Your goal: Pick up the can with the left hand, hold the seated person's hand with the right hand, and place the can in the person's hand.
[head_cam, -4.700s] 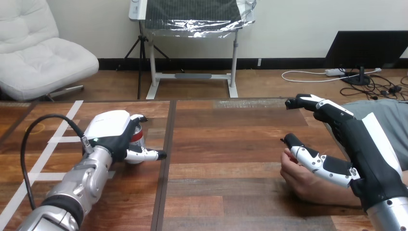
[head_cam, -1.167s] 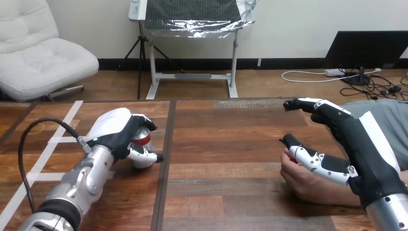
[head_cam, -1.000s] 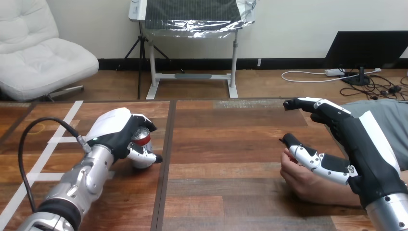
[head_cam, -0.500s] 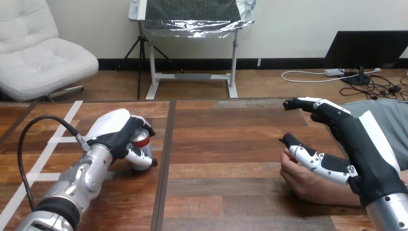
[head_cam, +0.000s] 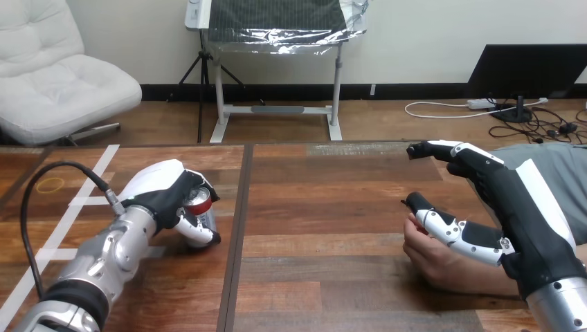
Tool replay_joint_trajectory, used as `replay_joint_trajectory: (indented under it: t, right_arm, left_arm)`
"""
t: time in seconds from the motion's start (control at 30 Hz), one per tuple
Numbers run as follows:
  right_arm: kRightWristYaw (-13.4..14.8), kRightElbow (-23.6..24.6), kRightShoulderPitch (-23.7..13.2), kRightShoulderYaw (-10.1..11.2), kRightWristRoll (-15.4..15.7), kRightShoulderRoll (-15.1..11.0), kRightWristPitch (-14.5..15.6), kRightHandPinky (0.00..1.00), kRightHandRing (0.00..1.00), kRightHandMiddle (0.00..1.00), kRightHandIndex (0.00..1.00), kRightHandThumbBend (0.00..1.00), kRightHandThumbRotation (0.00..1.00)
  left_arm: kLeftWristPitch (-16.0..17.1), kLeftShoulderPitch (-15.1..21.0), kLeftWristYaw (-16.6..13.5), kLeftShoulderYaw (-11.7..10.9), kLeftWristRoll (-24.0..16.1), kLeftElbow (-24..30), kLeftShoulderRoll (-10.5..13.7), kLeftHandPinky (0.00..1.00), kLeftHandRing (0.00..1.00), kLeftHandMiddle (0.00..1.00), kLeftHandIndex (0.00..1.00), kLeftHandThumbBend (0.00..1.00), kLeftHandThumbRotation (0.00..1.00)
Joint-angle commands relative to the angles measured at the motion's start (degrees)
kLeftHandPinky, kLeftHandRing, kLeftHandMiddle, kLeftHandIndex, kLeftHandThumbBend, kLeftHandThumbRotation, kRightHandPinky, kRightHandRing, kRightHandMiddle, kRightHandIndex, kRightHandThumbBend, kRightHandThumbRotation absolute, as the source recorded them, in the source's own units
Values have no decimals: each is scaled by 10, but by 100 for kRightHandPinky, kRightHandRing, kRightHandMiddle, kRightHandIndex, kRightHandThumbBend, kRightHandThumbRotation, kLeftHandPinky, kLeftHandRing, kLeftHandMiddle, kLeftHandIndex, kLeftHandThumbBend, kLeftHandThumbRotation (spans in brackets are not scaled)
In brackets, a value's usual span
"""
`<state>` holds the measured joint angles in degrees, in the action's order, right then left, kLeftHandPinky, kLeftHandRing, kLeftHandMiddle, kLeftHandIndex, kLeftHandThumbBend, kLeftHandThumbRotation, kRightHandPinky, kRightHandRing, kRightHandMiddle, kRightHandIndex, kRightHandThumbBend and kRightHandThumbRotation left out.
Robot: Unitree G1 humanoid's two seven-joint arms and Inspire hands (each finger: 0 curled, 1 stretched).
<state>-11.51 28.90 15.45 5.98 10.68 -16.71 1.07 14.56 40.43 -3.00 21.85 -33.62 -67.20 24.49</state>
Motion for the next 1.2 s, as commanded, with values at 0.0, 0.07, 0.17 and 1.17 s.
replay_joint_trajectory:
  t: [0.0,0.07,0.17,1.17]
  right_arm:
    - [-1,17,-34,10,-3,-13,-3,89,88,85,74,45,0]
    - [-1,17,-34,11,-4,-13,-3,89,88,85,74,45,0]
    - [-3,15,-34,11,-5,-14,-6,89,88,85,74,45,0]
    - [0,20,-32,11,-6,-19,3,88,88,85,74,46,0]
  left_arm:
    - [-7,11,11,8,-5,10,10,56,64,69,67,74,2]
    - [-11,11,14,8,-5,11,9,56,64,69,67,74,1]
    - [-14,10,18,6,-4,13,10,56,64,69,67,74,1]
    - [12,-1,-25,-4,5,20,10,34,41,48,50,72,0]
